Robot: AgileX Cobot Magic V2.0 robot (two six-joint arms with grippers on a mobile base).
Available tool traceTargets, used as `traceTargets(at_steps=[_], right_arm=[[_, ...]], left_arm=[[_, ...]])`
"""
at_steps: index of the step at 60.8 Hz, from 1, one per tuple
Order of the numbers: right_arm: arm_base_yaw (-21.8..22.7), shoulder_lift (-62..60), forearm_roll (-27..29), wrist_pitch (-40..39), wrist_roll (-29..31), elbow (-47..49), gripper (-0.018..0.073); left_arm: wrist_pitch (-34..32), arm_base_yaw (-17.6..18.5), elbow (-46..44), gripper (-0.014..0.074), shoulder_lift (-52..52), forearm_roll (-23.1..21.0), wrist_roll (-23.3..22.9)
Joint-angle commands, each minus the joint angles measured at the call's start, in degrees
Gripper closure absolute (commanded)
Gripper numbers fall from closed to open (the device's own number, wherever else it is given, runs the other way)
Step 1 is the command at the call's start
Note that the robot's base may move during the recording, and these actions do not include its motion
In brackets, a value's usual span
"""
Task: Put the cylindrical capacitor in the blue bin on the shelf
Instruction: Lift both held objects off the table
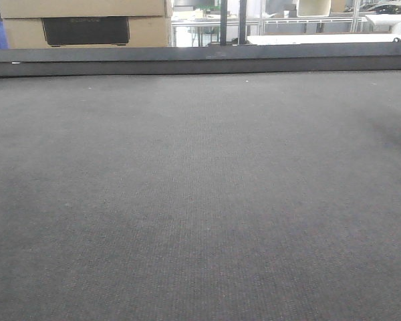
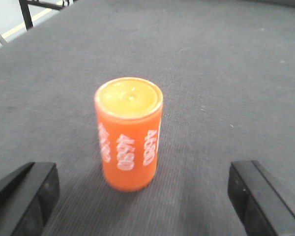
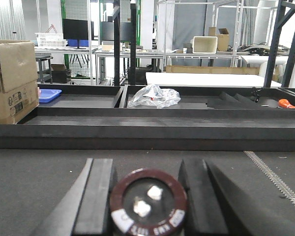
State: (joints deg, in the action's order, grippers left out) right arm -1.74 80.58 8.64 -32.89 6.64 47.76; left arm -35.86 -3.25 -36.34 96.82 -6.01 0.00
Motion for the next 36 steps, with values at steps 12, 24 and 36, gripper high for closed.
traceTargets(at_steps=[12, 24, 36], right_arm=[[-0.01, -0.57, 0.04, -0.88, 0.34, 0.31, 0.0587], [-0.01, -0.57, 0.04, -0.88, 0.34, 0.31, 0.0587], [-0.01, -0.57, 0.04, -0.34, 0.34, 0.31, 0.0587]], left_arm=[[-1.59, -1.90, -8.46, -0.0005, 9.19, -1.30, -0.57], [-1.04, -1.97, -13.35, -0.0005, 14.14, -1.30, -0.57], [-0.80, -2.02, -14.44, 0.0017, 15.12, -1.39, -0.57]])
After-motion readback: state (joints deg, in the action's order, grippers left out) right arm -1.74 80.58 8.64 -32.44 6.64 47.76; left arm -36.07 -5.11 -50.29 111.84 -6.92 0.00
